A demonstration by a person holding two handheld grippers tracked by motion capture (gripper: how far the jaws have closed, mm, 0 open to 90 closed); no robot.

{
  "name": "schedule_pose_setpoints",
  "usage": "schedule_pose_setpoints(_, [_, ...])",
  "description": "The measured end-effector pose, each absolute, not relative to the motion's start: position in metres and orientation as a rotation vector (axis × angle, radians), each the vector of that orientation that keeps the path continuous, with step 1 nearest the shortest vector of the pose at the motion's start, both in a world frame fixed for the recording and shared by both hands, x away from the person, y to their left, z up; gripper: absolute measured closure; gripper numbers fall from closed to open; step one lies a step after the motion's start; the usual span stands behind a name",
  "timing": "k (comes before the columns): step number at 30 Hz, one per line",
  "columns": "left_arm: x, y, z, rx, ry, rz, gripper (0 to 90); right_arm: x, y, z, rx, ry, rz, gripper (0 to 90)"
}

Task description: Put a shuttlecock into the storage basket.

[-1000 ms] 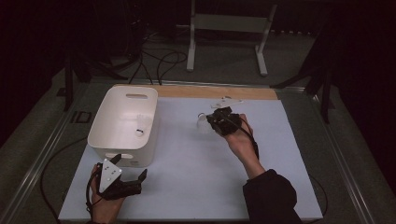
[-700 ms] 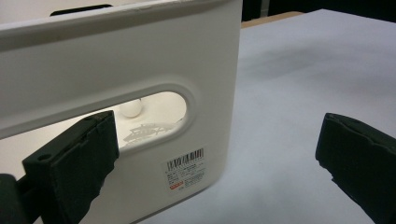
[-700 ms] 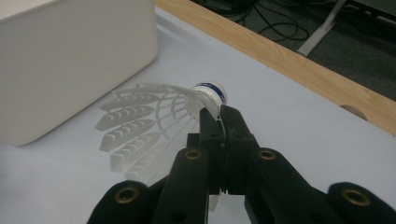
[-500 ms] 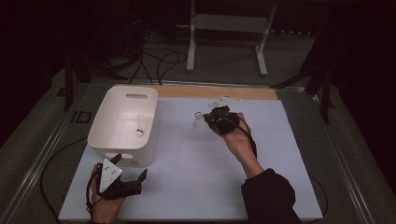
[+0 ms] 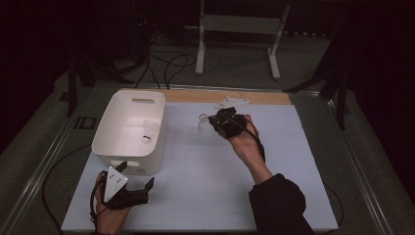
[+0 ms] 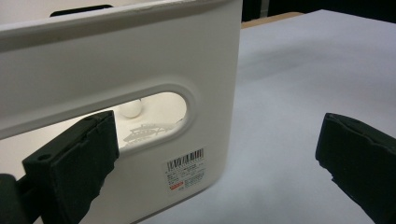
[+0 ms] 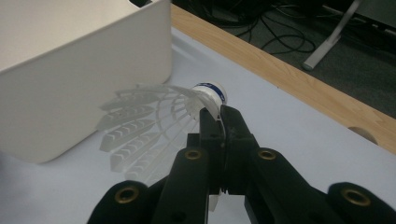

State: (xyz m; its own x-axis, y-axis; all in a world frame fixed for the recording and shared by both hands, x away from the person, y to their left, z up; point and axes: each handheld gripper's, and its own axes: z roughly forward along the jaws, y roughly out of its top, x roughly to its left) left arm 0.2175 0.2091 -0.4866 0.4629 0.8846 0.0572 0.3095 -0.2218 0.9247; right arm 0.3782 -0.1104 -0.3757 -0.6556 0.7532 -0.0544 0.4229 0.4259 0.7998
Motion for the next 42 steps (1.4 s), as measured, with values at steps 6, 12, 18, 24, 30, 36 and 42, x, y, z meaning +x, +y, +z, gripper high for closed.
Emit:
schedule_pose_setpoints(6, [0.217,0.209,-0.487,1.763,1.02,0.76,0.1,0.378,-0.107,-0.373,0.995,2.279,1.112,89.0])
schedule_pose_setpoints(12, [0.217,0.209,-0.487,1.763,1.02,0.76,0.1,0.377,-0.102,-0.369,0.983,2.28,1.127,89.0])
schedule_pose_setpoints(18, [0.217,0.209,-0.487,1.763,1.02,0.76,0.1,0.378,-0.097,-0.366,0.963,2.282,1.139,88.9])
schedule_pose_setpoints(24, [0.218,0.209,-0.487,1.765,1.02,0.759,0.1,0.378,-0.092,-0.362,0.962,2.288,1.161,89.0])
schedule_pose_setpoints(30, [0.218,0.208,-0.487,1.76,1.021,0.759,0.1,0.378,-0.086,-0.358,0.951,2.286,1.178,89.0])
schedule_pose_setpoints(36, [0.217,0.208,-0.487,1.762,1.02,0.758,0.1,0.379,-0.081,-0.355,0.939,2.292,1.188,89.0])
schedule_pose_setpoints(42, [0.217,0.209,-0.487,1.762,1.019,0.759,0.1,0.38,-0.076,-0.354,0.934,2.303,1.2,89.0])
